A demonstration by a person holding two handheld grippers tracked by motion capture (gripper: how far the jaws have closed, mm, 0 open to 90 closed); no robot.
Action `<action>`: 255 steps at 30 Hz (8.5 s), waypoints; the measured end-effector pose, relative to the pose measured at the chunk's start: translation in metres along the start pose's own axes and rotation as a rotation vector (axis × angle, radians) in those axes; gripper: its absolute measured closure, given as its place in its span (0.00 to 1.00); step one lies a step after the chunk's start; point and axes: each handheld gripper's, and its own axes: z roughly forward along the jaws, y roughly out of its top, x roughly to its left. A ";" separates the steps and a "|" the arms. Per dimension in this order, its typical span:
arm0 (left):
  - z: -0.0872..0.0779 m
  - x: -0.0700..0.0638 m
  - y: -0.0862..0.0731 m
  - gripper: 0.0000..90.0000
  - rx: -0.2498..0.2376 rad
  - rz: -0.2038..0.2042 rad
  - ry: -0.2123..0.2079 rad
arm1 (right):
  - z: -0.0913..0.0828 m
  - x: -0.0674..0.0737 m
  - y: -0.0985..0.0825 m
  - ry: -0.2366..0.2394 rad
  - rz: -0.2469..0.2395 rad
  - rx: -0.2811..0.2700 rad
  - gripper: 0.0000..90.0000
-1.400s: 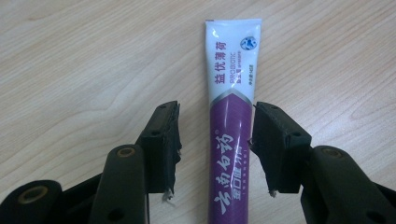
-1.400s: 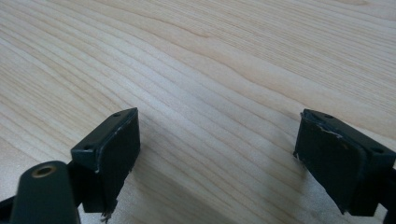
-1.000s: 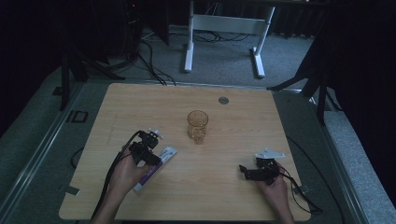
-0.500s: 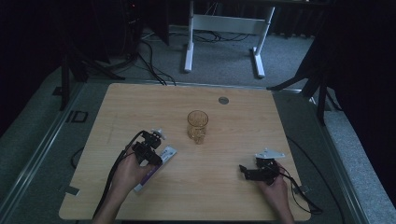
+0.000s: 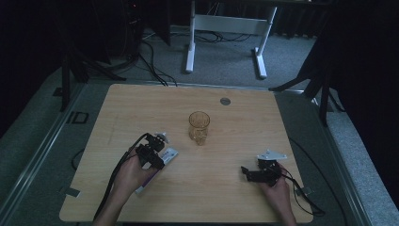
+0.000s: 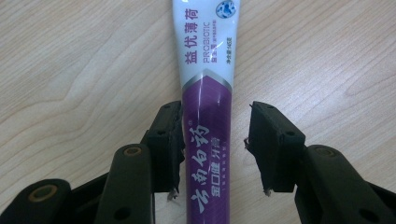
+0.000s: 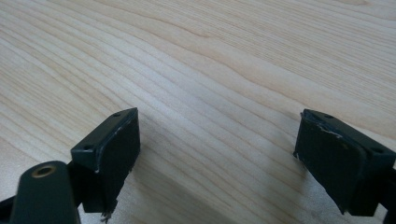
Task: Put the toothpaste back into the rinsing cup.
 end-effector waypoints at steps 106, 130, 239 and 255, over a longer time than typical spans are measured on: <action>0.037 0.004 0.000 0.70 0.112 0.021 -0.015 | 0.000 0.000 0.000 0.000 -0.001 0.000 0.15; 0.029 0.007 -0.001 0.77 0.088 0.024 -0.020 | 0.000 0.000 0.000 0.000 -0.001 0.000 0.15; -0.042 0.007 0.008 0.77 -0.379 -0.095 0.042 | 0.000 0.000 0.000 0.000 -0.002 -0.001 0.15; -0.047 0.004 0.010 0.77 -0.436 -0.098 0.047 | 0.000 0.000 0.000 0.000 0.000 -0.001 0.15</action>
